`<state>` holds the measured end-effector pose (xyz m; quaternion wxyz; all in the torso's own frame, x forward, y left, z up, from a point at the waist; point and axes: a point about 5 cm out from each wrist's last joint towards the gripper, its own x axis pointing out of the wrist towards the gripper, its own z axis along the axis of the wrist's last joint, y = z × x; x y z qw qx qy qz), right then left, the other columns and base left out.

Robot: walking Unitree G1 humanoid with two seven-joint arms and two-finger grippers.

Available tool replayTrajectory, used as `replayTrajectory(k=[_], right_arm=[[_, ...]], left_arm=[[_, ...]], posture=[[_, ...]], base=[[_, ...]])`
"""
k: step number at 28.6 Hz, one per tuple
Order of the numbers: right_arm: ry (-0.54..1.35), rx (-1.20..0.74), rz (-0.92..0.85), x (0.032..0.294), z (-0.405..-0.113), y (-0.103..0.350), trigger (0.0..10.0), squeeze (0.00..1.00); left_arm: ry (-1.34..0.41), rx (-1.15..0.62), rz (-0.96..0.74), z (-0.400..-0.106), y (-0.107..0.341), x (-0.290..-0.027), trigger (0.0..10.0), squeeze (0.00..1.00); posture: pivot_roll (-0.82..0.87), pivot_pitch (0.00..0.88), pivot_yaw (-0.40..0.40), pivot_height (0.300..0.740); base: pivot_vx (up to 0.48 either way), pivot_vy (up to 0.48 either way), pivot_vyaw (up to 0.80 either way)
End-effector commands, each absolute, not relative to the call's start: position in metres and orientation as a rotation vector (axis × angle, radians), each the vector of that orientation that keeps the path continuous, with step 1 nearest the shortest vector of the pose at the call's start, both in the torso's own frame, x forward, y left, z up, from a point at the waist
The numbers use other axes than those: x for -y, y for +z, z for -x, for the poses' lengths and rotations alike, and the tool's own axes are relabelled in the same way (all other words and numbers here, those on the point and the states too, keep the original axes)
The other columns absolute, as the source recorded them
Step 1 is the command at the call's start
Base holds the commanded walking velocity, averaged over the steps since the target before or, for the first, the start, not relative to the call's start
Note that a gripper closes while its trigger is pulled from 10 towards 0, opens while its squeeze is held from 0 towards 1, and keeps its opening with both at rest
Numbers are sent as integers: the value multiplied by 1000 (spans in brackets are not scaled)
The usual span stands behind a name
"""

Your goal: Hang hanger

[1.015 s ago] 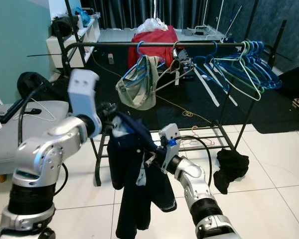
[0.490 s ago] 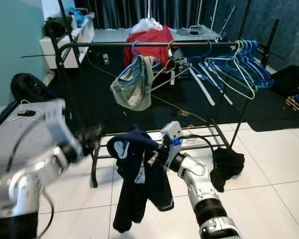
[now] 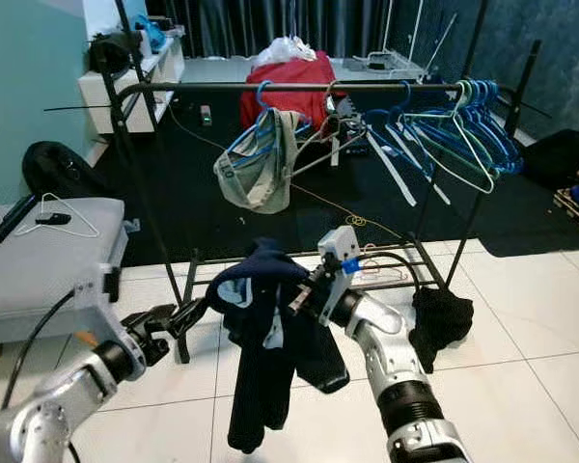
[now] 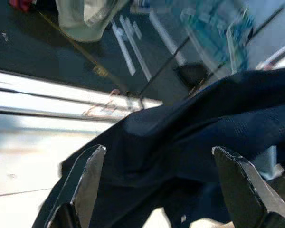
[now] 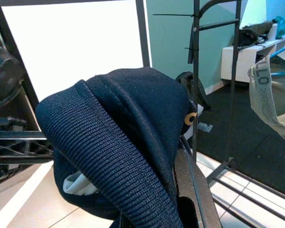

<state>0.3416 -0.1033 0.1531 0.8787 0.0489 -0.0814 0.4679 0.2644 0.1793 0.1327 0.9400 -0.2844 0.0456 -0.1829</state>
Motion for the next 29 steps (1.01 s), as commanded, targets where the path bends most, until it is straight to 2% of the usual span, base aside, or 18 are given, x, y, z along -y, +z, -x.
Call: replayTrajectory(k=[1, 2, 3, 4, 12, 16, 21, 29], right_arm=[[982, 207, -121, 102, -341, 161, 0, 0], [985, 208, -124, 102, -341, 162, 0, 0], [985, 208, -124, 102, -341, 162, 0, 0], [985, 210, -130, 102, -341, 163, 0, 0], [954, 222, -157, 102, -344, 167, 0, 0], [913, 217, -156, 102, -348, 169, 0, 0], [833, 199, -130, 105, -355, 169, 0, 0], [851, 200, -142, 100, -354, 169, 0, 0]], left_arm=[[-378, -74, 619, -262, 128, -179, 10000, 592], [-375, -39, 640, -263, 129, -177, 10000, 306], [-375, -39, 640, -263, 129, -177, 10000, 306], [-387, -17, 653, -262, 130, -174, 10000, 0], [-485, -3, 651, -257, 131, -156, 10000, 0], [-536, 23, 584, -254, 134, -147, 10000, 0], [-508, 75, 553, -256, 138, -150, 10000, 0], [-481, 113, 551, -264, 145, -150, 10000, 0]], posture=[[37, 75, -25, 740], [34, 74, -24, 740], [34, 74, -24, 740], [34, 74, -24, 740], [32, 70, -26, 740], [34, 65, -30, 740], [35, 52, -34, 740], [39, 43, -34, 740]], base=[[0, 0, 0], [0, 0, 0], [0, 0, 0], [0, 0, 0], [0, 0, 0], [0, 0, 0], [0, 0, 0], [0, 0, 0]])
